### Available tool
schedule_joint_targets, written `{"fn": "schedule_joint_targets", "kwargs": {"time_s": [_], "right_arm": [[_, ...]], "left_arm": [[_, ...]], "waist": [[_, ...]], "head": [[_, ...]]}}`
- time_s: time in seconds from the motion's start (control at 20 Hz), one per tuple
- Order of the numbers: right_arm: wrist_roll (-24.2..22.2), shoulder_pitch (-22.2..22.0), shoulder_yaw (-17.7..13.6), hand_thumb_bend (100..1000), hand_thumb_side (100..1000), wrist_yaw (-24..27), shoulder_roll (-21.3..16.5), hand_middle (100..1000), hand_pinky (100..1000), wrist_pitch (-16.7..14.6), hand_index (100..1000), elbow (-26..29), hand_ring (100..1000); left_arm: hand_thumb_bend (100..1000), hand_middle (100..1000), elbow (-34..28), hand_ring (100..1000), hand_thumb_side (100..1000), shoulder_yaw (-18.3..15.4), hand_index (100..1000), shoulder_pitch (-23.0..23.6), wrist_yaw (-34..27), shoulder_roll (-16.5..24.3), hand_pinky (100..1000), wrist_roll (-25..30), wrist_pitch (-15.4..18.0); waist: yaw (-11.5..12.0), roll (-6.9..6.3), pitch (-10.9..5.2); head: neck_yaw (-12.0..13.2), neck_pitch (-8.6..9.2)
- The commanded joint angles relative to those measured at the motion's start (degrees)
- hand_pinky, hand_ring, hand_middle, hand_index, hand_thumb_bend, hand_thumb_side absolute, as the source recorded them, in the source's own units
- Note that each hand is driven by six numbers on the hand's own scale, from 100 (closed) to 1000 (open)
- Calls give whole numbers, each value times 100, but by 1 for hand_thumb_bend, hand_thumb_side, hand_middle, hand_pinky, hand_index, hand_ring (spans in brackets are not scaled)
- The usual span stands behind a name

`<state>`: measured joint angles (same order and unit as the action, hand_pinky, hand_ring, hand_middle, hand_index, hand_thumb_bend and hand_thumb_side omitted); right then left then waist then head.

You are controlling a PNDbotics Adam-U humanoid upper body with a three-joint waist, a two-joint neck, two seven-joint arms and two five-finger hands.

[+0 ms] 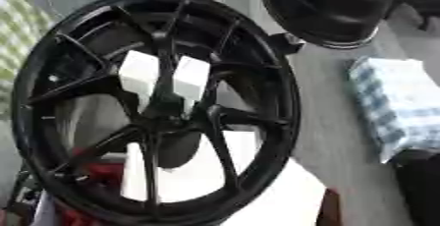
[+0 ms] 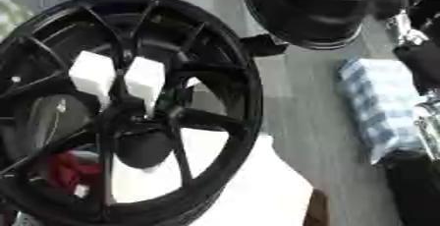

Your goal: Pull the pin out of the wheel hub.

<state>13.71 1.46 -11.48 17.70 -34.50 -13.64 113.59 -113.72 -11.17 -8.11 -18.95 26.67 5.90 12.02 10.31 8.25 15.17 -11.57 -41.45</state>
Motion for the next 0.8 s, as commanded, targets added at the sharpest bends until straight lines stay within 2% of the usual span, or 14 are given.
{"fn": "schedule_joint_targets", "kwargs": {"time_s": [0.05,0.3,0.45,0.55,0.8], "right_arm": [[-37,-18,27,241,339,-62,-70,598,646,63,703,100,695],[-63,-58,104,240,344,-82,41,627,651,127,711,100,728],[-58,-50,125,242,342,-77,54,631,652,140,712,100,732],[-61,-48,135,245,340,-74,39,620,644,146,704,100,719],[-76,-57,150,249,339,-81,-18,614,641,173,699,100,710]], "left_arm": [[100,471,-87,586,692,-13,725,-49,24,53,894,20,13],[100,471,-87,586,689,-6,726,-61,59,52,894,29,35],[100,476,-87,589,669,9,737,-77,242,169,894,32,166],[100,492,-87,599,642,47,760,-114,439,406,891,37,387],[100,549,-87,629,607,249,808,-217,1216,1425,880,109,1218]], "waist": [[12,-38,-56],[23,-46,-28],[18,-65,-21],[10,-87,-28],[-22,-168,-62]], "head": [[-34,108],[-75,135],[-93,135],[-105,125],[-104,106]]}}
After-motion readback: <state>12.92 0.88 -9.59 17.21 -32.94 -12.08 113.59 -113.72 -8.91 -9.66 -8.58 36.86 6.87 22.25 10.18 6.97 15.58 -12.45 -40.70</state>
